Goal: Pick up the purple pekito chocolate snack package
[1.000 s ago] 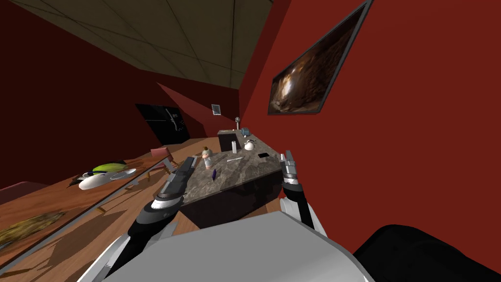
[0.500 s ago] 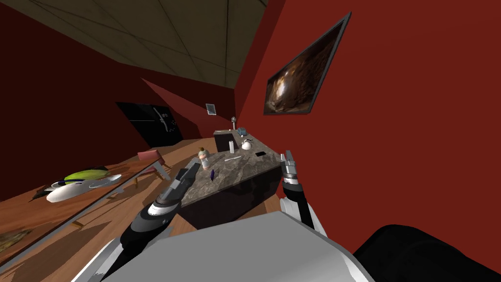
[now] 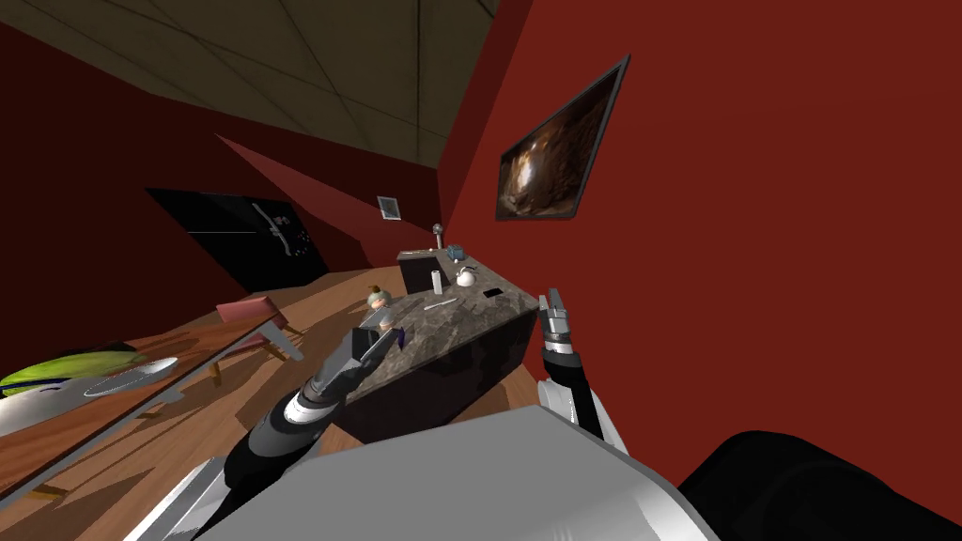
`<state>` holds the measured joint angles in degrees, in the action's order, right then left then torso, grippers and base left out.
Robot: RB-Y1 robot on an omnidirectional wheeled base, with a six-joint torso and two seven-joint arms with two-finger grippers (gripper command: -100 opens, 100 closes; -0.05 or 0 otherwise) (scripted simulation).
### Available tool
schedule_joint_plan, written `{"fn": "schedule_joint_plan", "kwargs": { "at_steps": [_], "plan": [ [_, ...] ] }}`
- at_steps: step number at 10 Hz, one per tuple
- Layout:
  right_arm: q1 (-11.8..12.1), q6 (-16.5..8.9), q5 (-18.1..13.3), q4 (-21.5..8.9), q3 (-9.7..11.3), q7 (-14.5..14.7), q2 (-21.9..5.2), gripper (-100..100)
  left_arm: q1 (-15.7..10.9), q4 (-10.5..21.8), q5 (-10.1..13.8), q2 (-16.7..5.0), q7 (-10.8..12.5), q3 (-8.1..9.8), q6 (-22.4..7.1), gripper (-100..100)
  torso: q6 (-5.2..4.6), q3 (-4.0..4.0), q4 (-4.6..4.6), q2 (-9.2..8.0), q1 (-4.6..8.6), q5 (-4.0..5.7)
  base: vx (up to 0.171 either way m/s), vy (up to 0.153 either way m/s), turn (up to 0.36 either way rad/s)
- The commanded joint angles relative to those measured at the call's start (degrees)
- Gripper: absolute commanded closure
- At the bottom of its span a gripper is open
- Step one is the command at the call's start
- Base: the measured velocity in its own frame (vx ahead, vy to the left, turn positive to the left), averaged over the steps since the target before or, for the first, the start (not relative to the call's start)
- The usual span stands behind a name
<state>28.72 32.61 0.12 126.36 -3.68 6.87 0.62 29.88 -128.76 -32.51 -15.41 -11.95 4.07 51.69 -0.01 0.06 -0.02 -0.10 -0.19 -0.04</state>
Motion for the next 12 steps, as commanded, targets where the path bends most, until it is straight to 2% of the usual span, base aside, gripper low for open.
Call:
{"fn": "schedule_joint_plan", "kwargs": {
  "at_steps": [1,2,3,4,5,6,7,8,9,11,12],
  "plan": [
    [0.00,0.00,0.00,0.00,0.00,0.00,0.00,0,0.26,-0.23,-2.71,-0.48,-0.73,0.44,1.16,-100,0.00,0.00,0.00,0.00,0.00,0.00,-0.035,0.030,-0.114],
    [0.01,0.00,0.00,0.00,-0.01,0.00,0.00,0,0.51,-0.14,-4.46,-1.34,-2.18,1.23,3.36,-100,0.04,0.00,0.00,0.01,0.02,0.00,-0.036,0.039,-0.221],
    [0.00,0.00,0.00,0.00,0.00,0.00,0.00,0,0.51,-0.14,-6.13,-1.34,-2.18,1.23,3.36,-100,0.01,0.00,0.00,0.00,-0.01,0.00,-0.031,0.037,-0.126],
    [0.01,0.00,0.00,0.00,-0.01,0.00,0.00,0,0.51,-0.14,-6.37,-1.34,-2.18,1.23,3.36,-100,0.04,-0.01,0.00,0.03,-0.01,-0.01,-0.013,0.014,0.015],
    [0.02,0.00,0.00,0.00,-0.01,0.00,0.00,0,0.74,-0.01,-8.59,-2.22,-3.58,2.06,5.54,-100,0.05,-0.04,0.01,0.09,0.06,0.01,-0.019,0.015,-0.218],
    [0.00,0.00,0.00,0.00,0.00,0.00,0.00,0,0.74,-0.01,-10.15,-2.22,-3.58,2.06,5.54,-100,0.00,-0.05,0.02,0.08,0.07,0.02,-0.026,0.025,-0.161],
    [0.01,0.00,0.00,0.00,-0.01,0.00,0.00,0,0.95,0.17,-12.15,-3.15,-4.94,2.94,7.69,-100,0.04,-0.04,0.01,0.07,0.04,0.01,-0.030,0.032,-0.257],
    [0.00,0.00,0.00,0.00,0.00,0.00,0.00,0,0.95,0.17,-13.72,-3.15,-4.94,2.94,7.69,-100,0.01,-0.02,0.01,0.05,0.00,0.00,-0.032,0.038,-0.134],
    [0.01,0.00,0.00,0.00,-0.01,0.00,0.00,0,1.13,0.38,-15.33,-4.12,-6.24,3.86,9.79,-100,0.05,-0.02,0.01,0.05,-0.02,-0.01,-0.034,0.041,-0.234],
    [0.02,0.00,0.00,0.00,-0.01,0.00,0.00,0,1.13,0.38,-18.01,-4.12,-6.24,3.86,9.79,-100,0.05,-0.03,0.01,0.06,-0.02,-0.01,-0.019,0.022,-0.065],
    [0.02,0.00,0.00,0.00,-0.01,0.00,0.00,0,1.29,0.65,-19.85,-5.14,-7.47,4.82,11.82,-100,0.07,-0.06,0.02,0.11,0.07,0.01,-0.014,0.012,-0.268]
  ]
}}
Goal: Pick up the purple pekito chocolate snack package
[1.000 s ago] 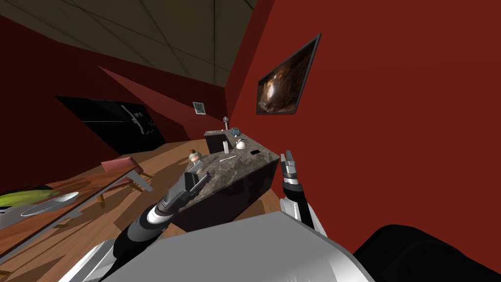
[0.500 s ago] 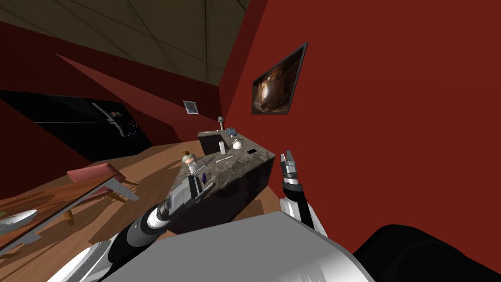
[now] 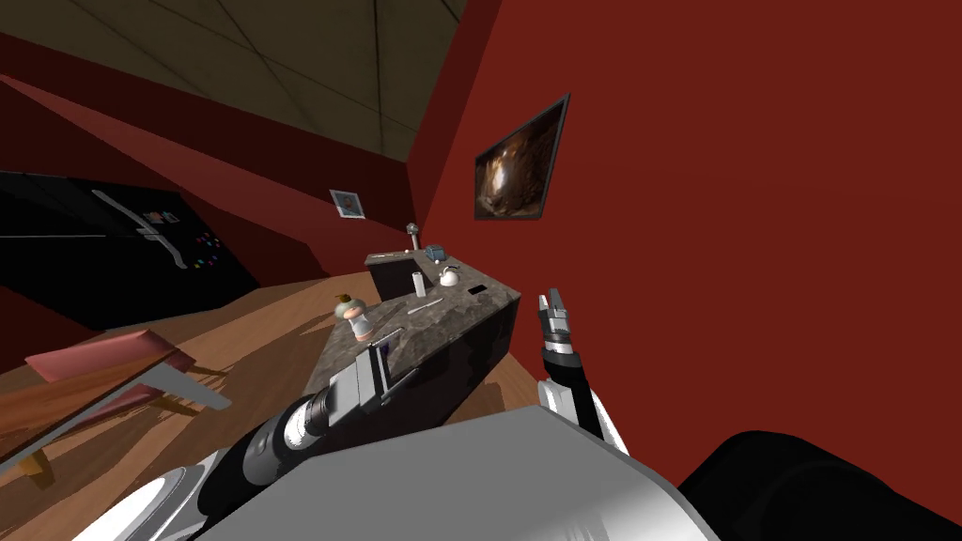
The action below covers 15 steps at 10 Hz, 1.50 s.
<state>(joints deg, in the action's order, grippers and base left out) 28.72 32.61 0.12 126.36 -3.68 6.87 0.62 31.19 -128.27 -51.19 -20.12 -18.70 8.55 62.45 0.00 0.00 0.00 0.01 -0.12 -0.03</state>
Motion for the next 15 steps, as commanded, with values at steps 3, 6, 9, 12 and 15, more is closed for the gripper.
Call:
{"fn": "schedule_joint_plan", "kwargs": {
  "at_steps": [3,6,9,12,15],
  "plan": [
    [0.02,0.00,0.00,0.00,-0.01,0.00,0.00,0,0.11,0.47,-5.61,-1.51,-1.89,1.34,3.03,-100,0.06,-0.01,0.00,0.02,0.00,-0.01,-0.015,0.016,-0.125],
    [0.00,0.00,0.00,0.00,0.00,0.00,0.00,0,0.21,0.84,-10.91,-2.65,-2.98,2.37,4.92,-100,0.01,0.01,-0.01,-0.02,-0.08,-0.02,-0.023,0.031,-0.190],
    [0.00,0.00,0.00,0.00,0.00,0.00,0.00,0,0.29,1.25,-15.54,-3.86,-3.99,3.43,6.73,-100,0.02,-0.01,0.00,0.02,-0.02,-0.01,-0.013,0.017,-0.132],
    [0.02,0.00,0.00,0.00,-0.01,0.00,0.00,0,0.35,1.71,-20.04,-5.13,-4.91,4.52,8.46,-100,0.07,-0.01,0.00,0.02,-0.08,-0.02,-0.014,0.025,-0.126],
    [0.02,0.00,0.00,0.00,-0.01,0.00,0.00,0,0.38,2.77,-25.53,-7.86,-6.48,6.74,11.66,-100,0.07,-0.02,0.00,0.05,-0.04,-0.01,-0.013,0.018,-0.234]
  ]
}}
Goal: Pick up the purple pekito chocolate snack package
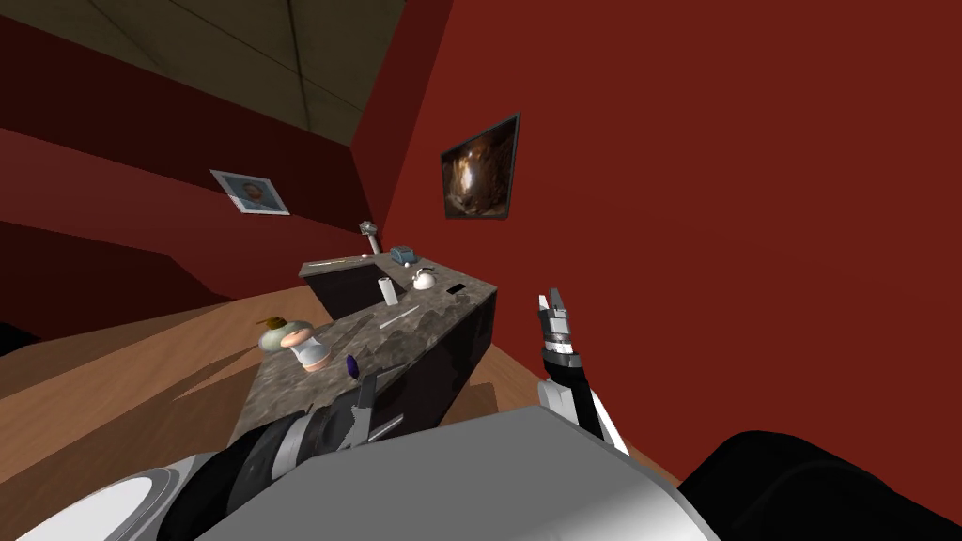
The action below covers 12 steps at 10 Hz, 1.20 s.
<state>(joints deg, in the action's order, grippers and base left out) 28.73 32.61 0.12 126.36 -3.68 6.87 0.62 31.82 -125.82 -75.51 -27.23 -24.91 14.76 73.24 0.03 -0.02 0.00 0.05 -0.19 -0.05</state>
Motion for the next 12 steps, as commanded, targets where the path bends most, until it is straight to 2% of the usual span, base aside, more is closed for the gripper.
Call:
{"fn": "schedule_joint_plan", "kwargs": {
  "at_steps": [1,2,3,4,5,6,7,8,10,11,12],
  "plan": [
    [0.00,0.00,0.00,0.00,0.00,0.00,0.00,0,-0.25,0.32,-2.86,-0.76,-0.27,0.53,0.86,-100,0.00,0.00,0.00,0.00,0.00,0.00,-0.015,0.029,-0.125],
    [0.01,0.00,0.00,0.00,-0.01,0.00,0.00,0,-0.25,0.32,-4.08,-0.76,-0.27,0.53,0.86,-100,0.05,0.00,0.00,0.01,-0.01,-0.01,-0.004,0.016,0.036],
    [0.02,0.00,0.00,0.00,-0.01,0.00,0.00,0,-0.27,0.90,-5.88,-2.20,-0.92,1.66,2.33,-100,0.06,-0.02,0.01,0.04,0.03,0.00,-0.008,0.016,-0.231],
    [0.00,0.00,0.00,0.00,0.00,0.00,0.00,0,-0.27,0.90,-7.73,-2.20,-0.92,1.66,2.33,-100,0.00,-0.02,0.01,0.04,0.02,0.00,-0.008,0.023,-0.170],
    [0.01,0.00,0.00,0.00,-0.01,0.00,0.00,0,-0.27,0.90,-8.21,-2.20,-0.92,1.66,2.33,-100,0.05,-0.02,0.01,0.04,0.02,0.00,-0.003,0.013,0.012],
    [0.02,0.00,0.00,0.00,-0.01,0.00,0.00,0,-0.31,1.51,-10.56,-3.68,-1.48,2.79,3.71,-100,0.06,-0.03,0.01,0.05,0.05,0.00,-0.007,0.015,-0.234],
    [0.00,0.00,0.00,0.00,0.00,0.00,0.00,0,-0.31,1.51,-11.87,-3.68,-1.48,2.79,3.71,-100,0.01,-0.02,0.01,0.04,0.03,0.01,-0.009,0.025,-0.156],
    [0.01,0.00,0.00,0.00,-0.01,0.00,0.00,0,-0.38,2.14,-13.77,-5.17,-1.96,3.92,5.01,-100,0.05,-0.02,0.01,0.04,0.01,0.00,-0.008,0.026,-0.282],
    [0.02,0.00,0.00,0.00,-0.01,0.00,0.00,0,-0.38,2.14,-16.27,-5.17,-1.96,3.92,5.01,-100,0.07,-0.03,0.01,0.06,-0.02,-0.01,-0.004,0.020,-0.034],
    [0.02,0.00,0.00,0.00,-0.01,0.00,0.00,0,-0.47,2.80,-18.35,-6.66,-2.35,5.04,6.24,-100,0.07,-0.04,0.01,0.07,0.04,0.00,-0.003,0.011,-0.207],
    [0.01,0.00,0.00,0.00,0.00,0.00,0.00,0,-0.47,2.80,-20.03,-6.66,-2.35,5.04,6.24,-100,0.02,-0.04,0.01,0.07,0.04,0.01,-0.004,0.020,-0.152]
  ]
}}
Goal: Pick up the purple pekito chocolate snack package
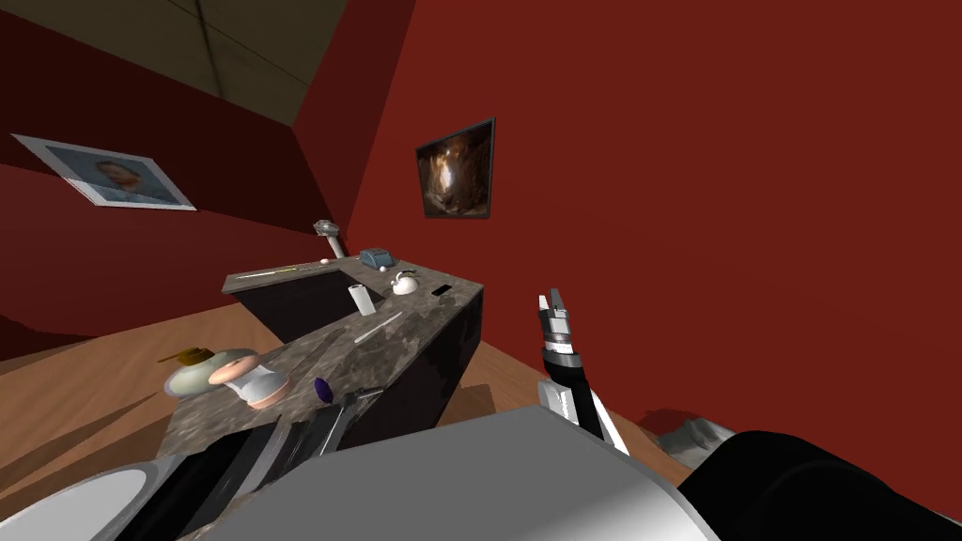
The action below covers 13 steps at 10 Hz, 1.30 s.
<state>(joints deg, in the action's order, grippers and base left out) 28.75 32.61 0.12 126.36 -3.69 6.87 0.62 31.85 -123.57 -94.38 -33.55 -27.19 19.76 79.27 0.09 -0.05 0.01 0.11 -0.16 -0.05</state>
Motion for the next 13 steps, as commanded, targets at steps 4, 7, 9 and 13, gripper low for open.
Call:
{"fn": "schedule_joint_plan", "kwargs": {
  "at_steps": [4,7,9,13],
  "plan": [
    [0.01,0.00,0.00,0.00,0.00,0.00,0.00,0,-0.76,1.90,-7.15,-3.28,-0.60,2.20,2.54,-100,0.02,-0.01,0.00,0.02,0.01,0.00,-0.001,0.020,-0.138],
    [0.00,0.00,0.00,0.00,0.00,0.00,0.00,0,-0.91,2.58,-12.13,-4.71,-0.76,3.24,3.69,-100,-0.02,-0.03,0.01,0.05,-0.02,0.00,0.003,0.022,-0.152],
    [0.00,0.00,0.00,0.00,0.00,0.00,0.00,0,-1.08,3.24,-15.24,-6.10,-0.85,4.23,4.85,-100,-0.02,-0.03,0.01,0.05,-0.04,-0.01,0.003,0.027,-0.154],
    [0.00,0.00,0.00,0.00,0.00,0.00,0.00,0,-1.43,4.49,-21.24,-8.73,-0.86,6.05,7.28,-100,-0.01,-0.04,0.02,0.08,0.00,0.00,0.006,0.019,-0.138]
  ]
}}
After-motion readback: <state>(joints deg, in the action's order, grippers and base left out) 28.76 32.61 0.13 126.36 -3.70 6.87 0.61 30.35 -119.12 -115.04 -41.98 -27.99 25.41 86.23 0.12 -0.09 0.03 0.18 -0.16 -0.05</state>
